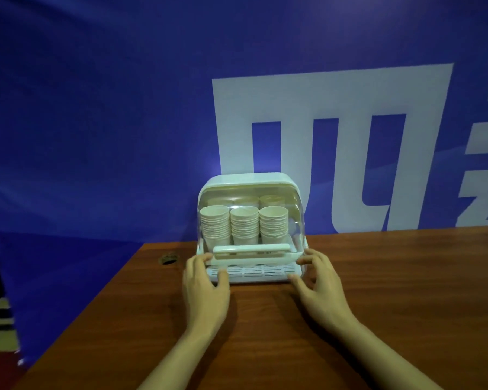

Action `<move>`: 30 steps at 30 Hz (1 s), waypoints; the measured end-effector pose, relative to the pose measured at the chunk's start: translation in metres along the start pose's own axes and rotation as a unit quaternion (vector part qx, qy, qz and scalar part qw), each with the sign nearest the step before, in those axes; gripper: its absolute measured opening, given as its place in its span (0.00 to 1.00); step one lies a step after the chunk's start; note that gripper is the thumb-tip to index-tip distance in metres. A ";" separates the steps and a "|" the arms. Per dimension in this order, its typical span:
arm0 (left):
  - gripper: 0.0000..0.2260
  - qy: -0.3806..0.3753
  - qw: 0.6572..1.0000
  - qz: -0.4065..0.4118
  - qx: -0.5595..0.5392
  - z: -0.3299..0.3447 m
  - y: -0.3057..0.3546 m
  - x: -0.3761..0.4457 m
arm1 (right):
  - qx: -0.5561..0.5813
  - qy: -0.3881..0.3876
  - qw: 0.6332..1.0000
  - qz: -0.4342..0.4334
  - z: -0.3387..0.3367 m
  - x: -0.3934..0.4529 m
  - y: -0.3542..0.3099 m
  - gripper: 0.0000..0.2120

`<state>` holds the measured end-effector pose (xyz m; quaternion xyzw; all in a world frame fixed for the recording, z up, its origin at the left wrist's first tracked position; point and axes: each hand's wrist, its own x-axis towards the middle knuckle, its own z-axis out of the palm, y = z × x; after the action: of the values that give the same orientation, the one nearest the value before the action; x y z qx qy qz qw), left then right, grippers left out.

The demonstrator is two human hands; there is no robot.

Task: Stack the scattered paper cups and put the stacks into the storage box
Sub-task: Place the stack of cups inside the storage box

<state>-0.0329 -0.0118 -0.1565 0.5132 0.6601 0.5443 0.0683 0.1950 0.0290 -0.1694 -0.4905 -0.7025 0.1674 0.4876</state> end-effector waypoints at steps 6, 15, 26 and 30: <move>0.10 -0.022 0.999 0.001 0.038 0.011 -0.006 -0.003 | 0.000 -0.001 1.000 -0.014 0.006 -0.002 0.006 0.19; 0.11 -0.040 0.996 0.013 0.077 0.016 -0.010 0.001 | -0.037 -0.028 0.999 0.008 0.011 0.003 0.012 0.37; 0.13 -0.063 0.994 0.004 0.090 0.016 -0.010 0.001 | -0.055 -0.058 0.997 0.014 0.010 -0.001 0.010 0.41; 0.12 -0.060 0.994 0.009 0.093 0.015 -0.014 -0.001 | -0.032 -0.062 0.997 0.015 0.007 -0.004 0.008 0.41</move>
<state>-0.0316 -0.0013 -0.1738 0.5547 0.6978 0.4497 0.0550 0.1938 0.0308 -0.1808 -0.5053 -0.7286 0.1824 0.4248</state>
